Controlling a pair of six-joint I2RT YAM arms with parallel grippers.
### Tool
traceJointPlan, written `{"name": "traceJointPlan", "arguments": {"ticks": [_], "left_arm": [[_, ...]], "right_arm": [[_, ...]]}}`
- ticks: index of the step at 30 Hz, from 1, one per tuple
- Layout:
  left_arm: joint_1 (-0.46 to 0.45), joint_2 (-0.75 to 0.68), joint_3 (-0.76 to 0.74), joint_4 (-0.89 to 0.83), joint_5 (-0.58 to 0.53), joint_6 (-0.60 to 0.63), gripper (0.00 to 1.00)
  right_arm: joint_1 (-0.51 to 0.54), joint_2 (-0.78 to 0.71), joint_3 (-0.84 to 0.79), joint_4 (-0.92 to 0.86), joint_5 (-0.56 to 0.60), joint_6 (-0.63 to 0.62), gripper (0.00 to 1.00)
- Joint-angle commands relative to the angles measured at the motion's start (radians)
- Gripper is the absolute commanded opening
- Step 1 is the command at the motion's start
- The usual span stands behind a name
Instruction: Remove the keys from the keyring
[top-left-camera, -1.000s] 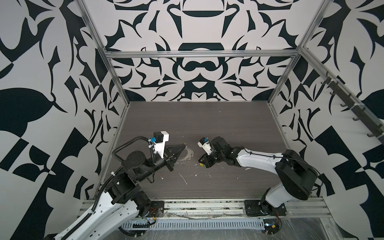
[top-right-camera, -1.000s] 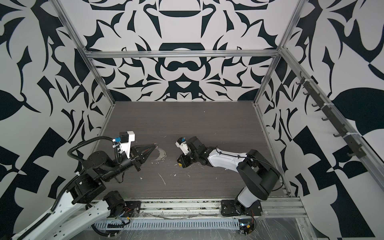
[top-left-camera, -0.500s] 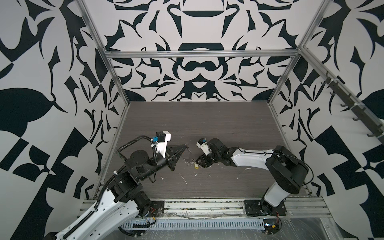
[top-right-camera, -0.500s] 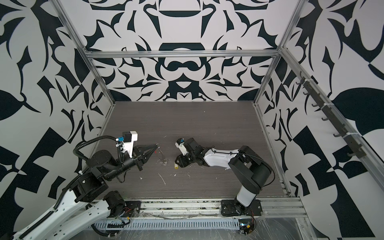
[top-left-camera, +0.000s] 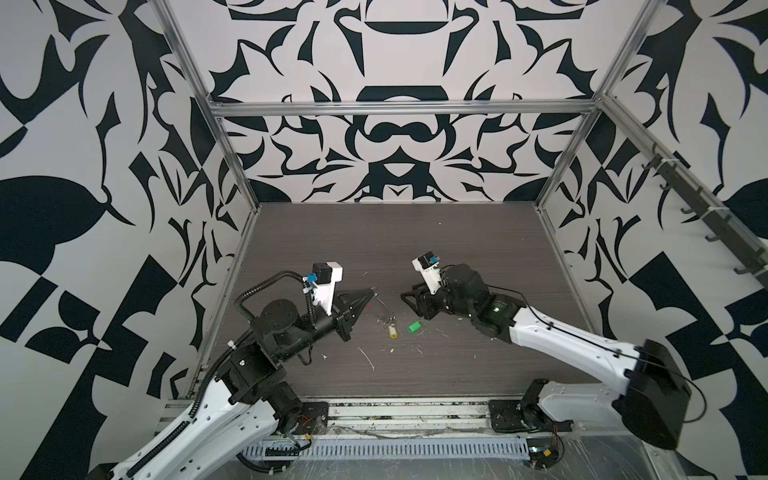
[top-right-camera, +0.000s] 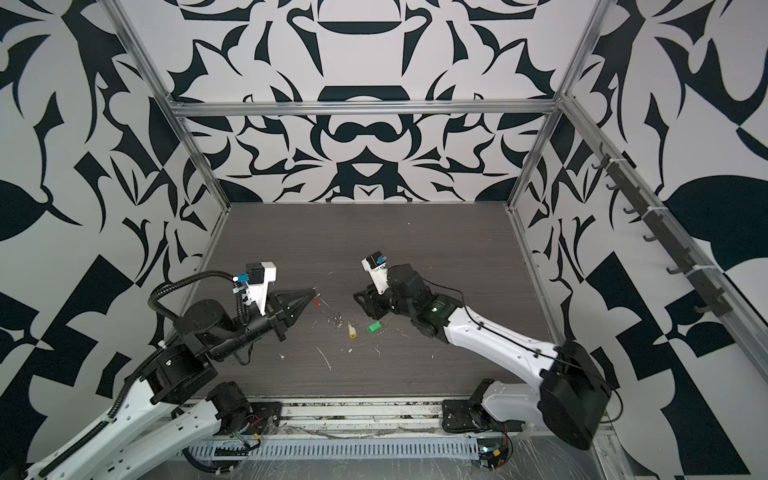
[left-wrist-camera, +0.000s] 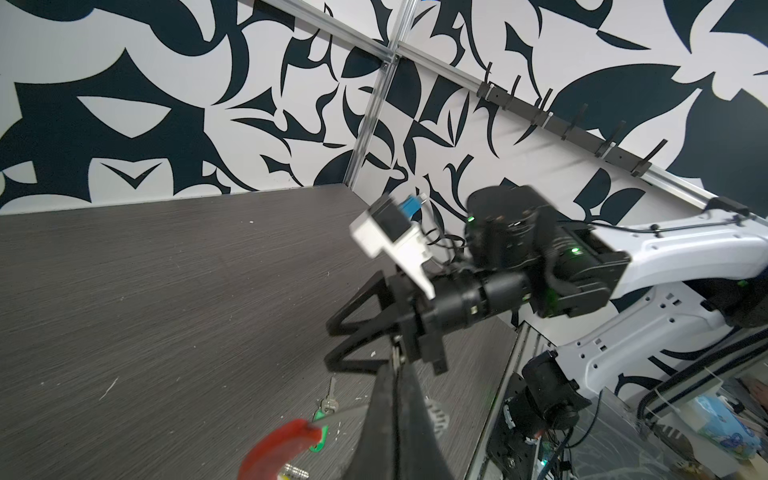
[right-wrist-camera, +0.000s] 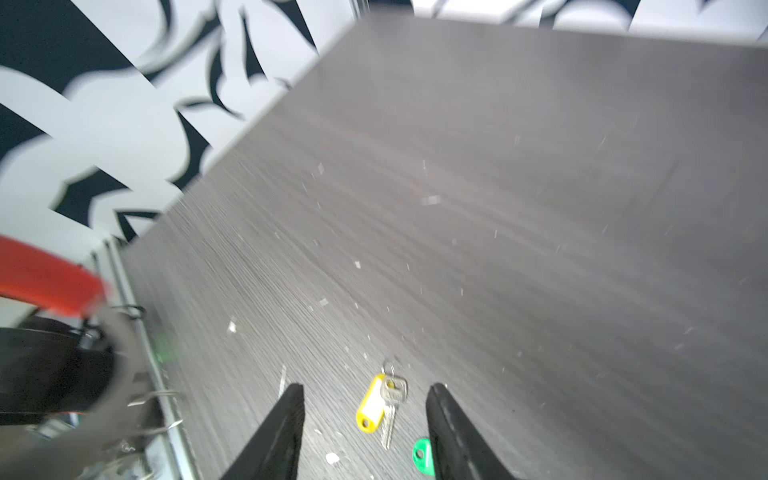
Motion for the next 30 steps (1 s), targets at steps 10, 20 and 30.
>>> {"name": "traceJointPlan", "arguments": {"ticks": [10,20,30], "left_arm": [[-0.001,0.068,0.061,0.053,-0.019,0.009,0.00],[-0.001,0.094,0.091,0.046,0.004,0.020,0.00],[-0.001,0.117,0.111,0.030,0.006,0.015,0.20]], "right_arm": [[0.204,-0.108,0.187,-0.026,-0.026,-0.166,0.58],[0.206,-0.039,0.202,-0.040,0.028,-0.178,0.45],[0.184,-0.031,0.195,-0.032,-0.063,-0.160,0.00]]}}
